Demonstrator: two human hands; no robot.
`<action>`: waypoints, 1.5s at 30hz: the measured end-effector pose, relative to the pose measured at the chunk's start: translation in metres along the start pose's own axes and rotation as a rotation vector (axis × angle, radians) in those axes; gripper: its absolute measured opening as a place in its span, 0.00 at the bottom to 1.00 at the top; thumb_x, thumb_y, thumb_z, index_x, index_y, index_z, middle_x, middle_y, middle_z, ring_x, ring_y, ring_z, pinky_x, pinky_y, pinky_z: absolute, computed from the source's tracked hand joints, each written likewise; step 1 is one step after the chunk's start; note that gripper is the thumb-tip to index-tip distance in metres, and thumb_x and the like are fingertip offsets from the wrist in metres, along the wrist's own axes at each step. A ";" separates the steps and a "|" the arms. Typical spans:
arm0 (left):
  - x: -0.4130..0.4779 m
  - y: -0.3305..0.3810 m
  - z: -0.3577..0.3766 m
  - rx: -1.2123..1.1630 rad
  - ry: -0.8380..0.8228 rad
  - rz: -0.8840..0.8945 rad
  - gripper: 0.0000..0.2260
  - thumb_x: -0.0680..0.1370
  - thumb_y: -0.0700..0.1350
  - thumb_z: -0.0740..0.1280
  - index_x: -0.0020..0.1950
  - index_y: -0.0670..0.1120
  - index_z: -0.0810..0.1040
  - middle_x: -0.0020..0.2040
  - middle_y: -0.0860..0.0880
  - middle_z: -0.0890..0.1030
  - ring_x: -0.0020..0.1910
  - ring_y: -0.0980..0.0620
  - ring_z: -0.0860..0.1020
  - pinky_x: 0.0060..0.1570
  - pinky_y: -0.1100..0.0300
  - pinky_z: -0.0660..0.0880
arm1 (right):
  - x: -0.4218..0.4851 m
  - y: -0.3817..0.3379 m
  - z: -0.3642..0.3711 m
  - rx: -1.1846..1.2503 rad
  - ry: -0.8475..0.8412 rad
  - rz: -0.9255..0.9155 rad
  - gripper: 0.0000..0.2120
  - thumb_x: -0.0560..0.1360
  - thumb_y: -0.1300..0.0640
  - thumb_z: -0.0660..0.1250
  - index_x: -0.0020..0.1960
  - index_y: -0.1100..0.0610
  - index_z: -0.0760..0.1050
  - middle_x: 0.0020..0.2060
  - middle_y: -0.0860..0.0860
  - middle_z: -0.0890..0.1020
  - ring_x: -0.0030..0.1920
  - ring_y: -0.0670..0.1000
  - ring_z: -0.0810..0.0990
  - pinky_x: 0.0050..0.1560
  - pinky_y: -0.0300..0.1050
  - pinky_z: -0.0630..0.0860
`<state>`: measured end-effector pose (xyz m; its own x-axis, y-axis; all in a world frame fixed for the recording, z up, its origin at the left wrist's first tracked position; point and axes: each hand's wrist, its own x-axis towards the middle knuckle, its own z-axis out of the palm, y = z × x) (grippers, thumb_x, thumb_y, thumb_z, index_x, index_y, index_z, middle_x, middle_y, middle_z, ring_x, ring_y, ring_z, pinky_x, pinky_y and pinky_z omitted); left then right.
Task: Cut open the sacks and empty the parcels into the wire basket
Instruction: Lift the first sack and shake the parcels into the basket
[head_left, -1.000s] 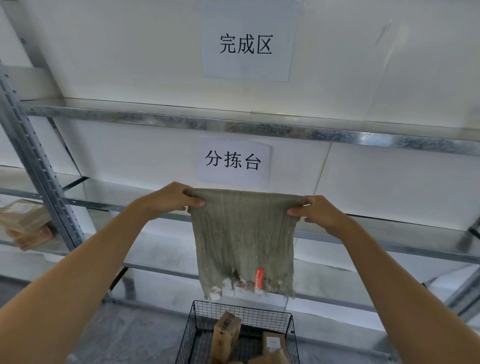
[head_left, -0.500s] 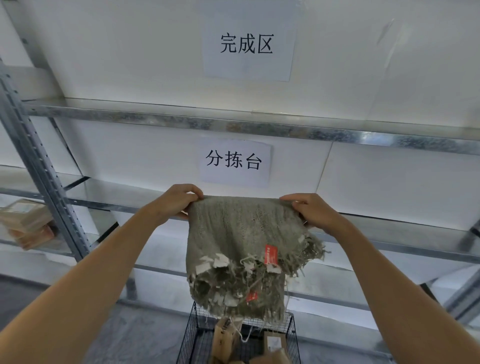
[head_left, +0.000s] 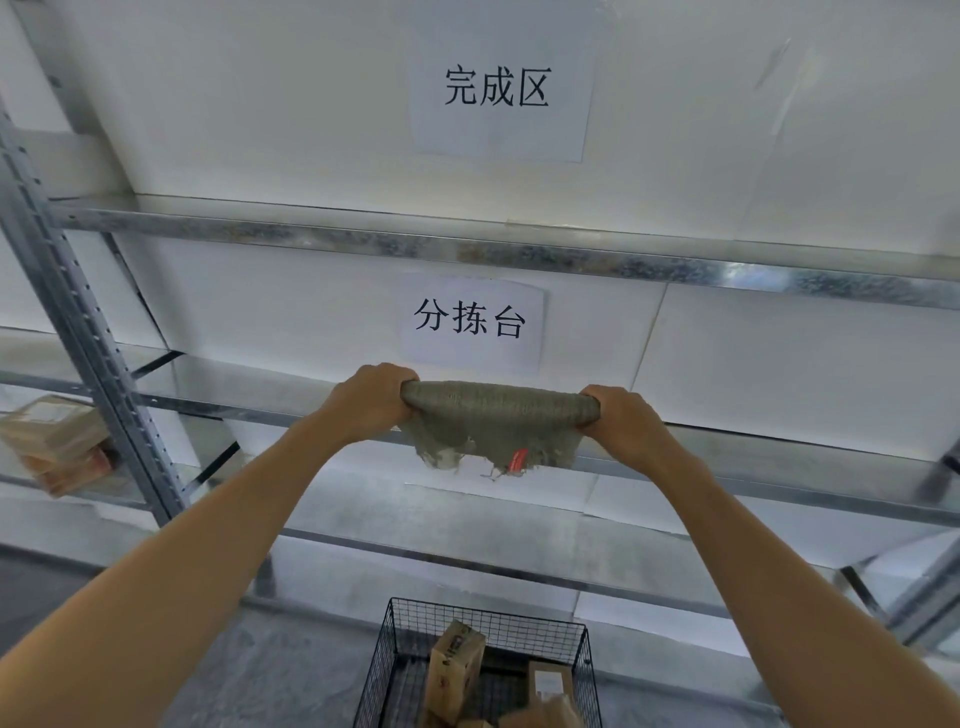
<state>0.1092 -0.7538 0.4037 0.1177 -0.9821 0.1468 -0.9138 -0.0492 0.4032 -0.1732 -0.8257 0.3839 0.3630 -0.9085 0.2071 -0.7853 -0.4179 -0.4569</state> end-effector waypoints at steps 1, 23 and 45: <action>0.001 -0.002 -0.002 -0.005 -0.020 0.010 0.11 0.71 0.37 0.64 0.33 0.52 0.72 0.36 0.49 0.77 0.40 0.47 0.73 0.39 0.57 0.68 | -0.001 0.000 -0.003 -0.029 0.003 -0.009 0.02 0.75 0.59 0.66 0.45 0.54 0.74 0.39 0.50 0.78 0.40 0.51 0.75 0.33 0.36 0.64; -0.002 -0.019 -0.011 -1.053 -0.206 -0.142 0.18 0.77 0.32 0.56 0.56 0.48 0.81 0.46 0.45 0.83 0.42 0.50 0.82 0.35 0.61 0.79 | -0.003 0.010 -0.020 0.931 -0.223 0.288 0.21 0.79 0.71 0.52 0.63 0.54 0.74 0.43 0.59 0.82 0.35 0.53 0.81 0.34 0.45 0.78; -0.012 -0.012 -0.015 -0.310 -0.079 -0.036 0.07 0.72 0.41 0.74 0.37 0.43 0.77 0.34 0.48 0.77 0.35 0.51 0.74 0.35 0.62 0.66 | 0.000 0.004 -0.008 0.395 -0.084 0.037 0.05 0.69 0.62 0.74 0.44 0.59 0.81 0.39 0.57 0.83 0.42 0.57 0.80 0.48 0.50 0.76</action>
<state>0.1242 -0.7387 0.4102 0.1057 -0.9925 0.0617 -0.7463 -0.0382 0.6646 -0.1805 -0.8276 0.3883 0.3912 -0.9124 0.1203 -0.5515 -0.3370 -0.7631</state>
